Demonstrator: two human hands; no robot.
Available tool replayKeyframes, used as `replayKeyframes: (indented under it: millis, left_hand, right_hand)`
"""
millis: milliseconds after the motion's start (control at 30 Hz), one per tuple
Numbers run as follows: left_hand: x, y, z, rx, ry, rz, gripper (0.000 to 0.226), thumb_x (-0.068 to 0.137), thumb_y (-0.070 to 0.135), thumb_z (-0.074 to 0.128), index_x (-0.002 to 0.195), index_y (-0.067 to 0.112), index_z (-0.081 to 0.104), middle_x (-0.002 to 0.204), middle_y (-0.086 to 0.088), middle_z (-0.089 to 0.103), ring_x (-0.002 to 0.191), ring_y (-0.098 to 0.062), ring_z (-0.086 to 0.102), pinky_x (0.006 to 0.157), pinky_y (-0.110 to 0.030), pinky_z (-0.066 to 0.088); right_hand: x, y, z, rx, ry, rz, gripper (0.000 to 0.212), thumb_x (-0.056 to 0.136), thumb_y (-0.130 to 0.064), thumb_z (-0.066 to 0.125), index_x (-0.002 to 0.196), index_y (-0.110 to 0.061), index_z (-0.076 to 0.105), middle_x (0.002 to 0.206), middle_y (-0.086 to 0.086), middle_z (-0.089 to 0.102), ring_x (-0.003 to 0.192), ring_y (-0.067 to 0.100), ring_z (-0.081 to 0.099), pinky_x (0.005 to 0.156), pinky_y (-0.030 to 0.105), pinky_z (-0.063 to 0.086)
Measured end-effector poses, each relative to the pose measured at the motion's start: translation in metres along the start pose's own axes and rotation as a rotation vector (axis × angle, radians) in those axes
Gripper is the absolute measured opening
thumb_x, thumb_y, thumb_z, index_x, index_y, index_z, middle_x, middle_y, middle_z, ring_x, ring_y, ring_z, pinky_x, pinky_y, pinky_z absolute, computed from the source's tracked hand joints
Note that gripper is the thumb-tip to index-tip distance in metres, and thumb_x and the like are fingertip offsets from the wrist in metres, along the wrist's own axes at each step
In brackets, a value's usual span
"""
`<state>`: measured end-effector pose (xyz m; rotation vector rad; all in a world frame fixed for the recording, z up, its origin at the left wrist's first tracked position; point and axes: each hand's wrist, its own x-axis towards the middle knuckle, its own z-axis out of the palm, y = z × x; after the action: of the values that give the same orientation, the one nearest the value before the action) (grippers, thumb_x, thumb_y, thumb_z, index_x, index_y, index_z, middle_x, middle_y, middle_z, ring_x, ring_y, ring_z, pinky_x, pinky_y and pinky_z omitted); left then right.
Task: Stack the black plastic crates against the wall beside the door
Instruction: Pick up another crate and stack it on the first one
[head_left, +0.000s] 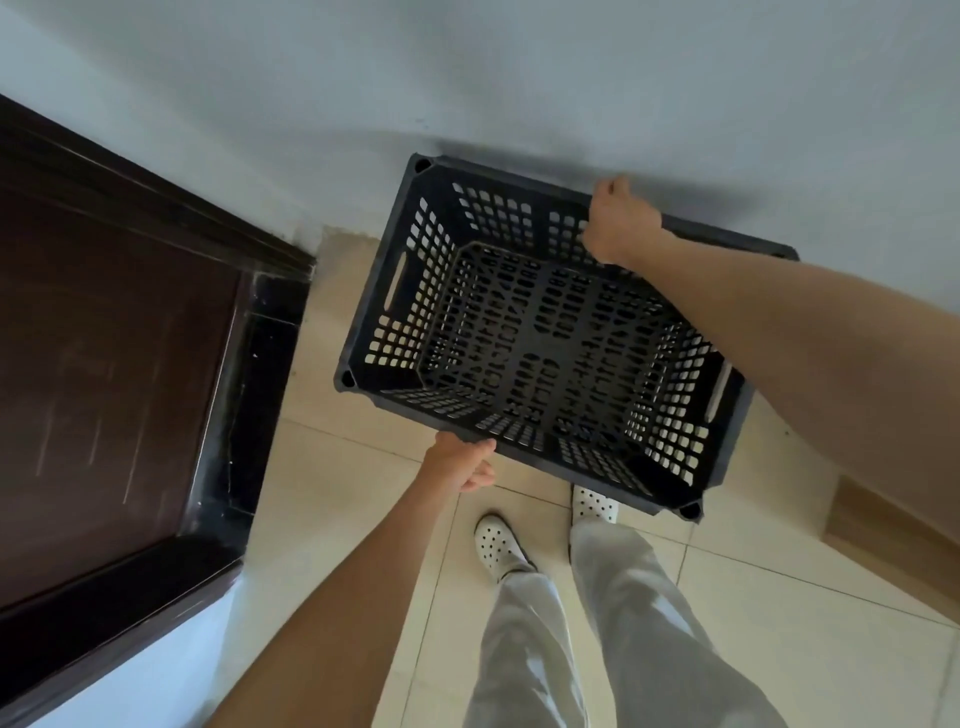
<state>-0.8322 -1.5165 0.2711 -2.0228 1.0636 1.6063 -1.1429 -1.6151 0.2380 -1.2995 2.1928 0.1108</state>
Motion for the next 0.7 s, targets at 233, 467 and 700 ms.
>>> replayKeyframes:
  millis: [233,467,700]
  left_hand:
    - [-0.006,0.013,-0.022,0.682,0.270,0.473,0.028,0.091,0.041,0.065,0.096,0.013,0.065,0.094,-0.004,0.070,0.092,-0.025,0.068,0.084,-0.043,0.056]
    - [0.012,-0.014,-0.009,1.302,0.248,0.950,0.056,0.095,0.054,0.051,0.141,0.022,0.045,0.144,-0.001,0.047,0.139,-0.024,0.038,0.115,-0.043,0.031]
    - [0.041,-0.031,-0.003,1.477,0.244,1.108,0.056,0.103,0.052,0.027,0.154,0.029,0.026,0.150,-0.001,0.043,0.147,-0.027,0.028,0.122,-0.050,0.014]
  right_hand:
    - [-0.061,-0.012,0.034,0.047,0.104,-0.109,0.073,0.087,-0.011,0.055,0.150,-0.018,0.018,0.155,0.012,0.018,0.125,0.041,0.043,0.092,0.052,0.047]
    - [-0.182,-0.015,0.118,0.048,0.002,-0.141,0.056,0.101,-0.043,0.034,0.151,-0.023,0.021,0.151,0.005,0.034,0.131,0.032,0.042,0.101,0.046,0.041]
    - [-0.271,0.013,0.182,-0.076,-0.049,-0.183,0.065,0.096,-0.056,0.034,0.151,-0.024,0.022,0.148,0.000,0.041,0.132,0.023,0.044,0.106,0.039,0.036]
